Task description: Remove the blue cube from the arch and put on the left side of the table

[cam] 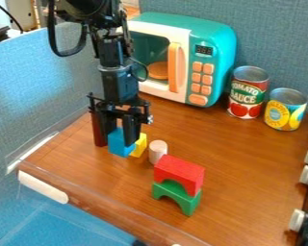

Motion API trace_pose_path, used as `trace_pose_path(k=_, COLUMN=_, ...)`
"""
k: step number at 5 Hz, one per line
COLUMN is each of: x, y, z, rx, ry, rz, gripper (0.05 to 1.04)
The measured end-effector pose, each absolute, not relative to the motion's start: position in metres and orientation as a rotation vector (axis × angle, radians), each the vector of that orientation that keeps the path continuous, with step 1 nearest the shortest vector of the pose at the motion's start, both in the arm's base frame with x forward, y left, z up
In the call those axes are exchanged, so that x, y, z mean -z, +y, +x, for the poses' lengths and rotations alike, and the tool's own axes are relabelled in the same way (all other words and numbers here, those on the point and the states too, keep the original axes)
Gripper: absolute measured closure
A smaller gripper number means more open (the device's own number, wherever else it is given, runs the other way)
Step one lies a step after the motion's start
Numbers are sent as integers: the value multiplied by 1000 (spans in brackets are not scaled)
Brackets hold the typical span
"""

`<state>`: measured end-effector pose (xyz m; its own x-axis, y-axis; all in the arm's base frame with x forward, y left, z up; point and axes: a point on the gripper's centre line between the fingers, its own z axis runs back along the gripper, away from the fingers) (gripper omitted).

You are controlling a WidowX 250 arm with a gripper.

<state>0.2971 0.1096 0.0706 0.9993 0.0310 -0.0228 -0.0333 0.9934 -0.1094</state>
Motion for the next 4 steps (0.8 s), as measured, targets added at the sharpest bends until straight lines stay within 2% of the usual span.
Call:
trace_pose_path(k=1, x=-62, y=108, z=300, rx=-4, ry=-21, rz=-99, gripper=518)
trace_pose_path(k=3, x=-30, y=107, z=305, rx=53, ry=-17, rz=-54, gripper=518)
trace_pose_path(k=4, x=-28, y=109, z=303, rx=42, ry=-2, rz=-47, gripper=518)
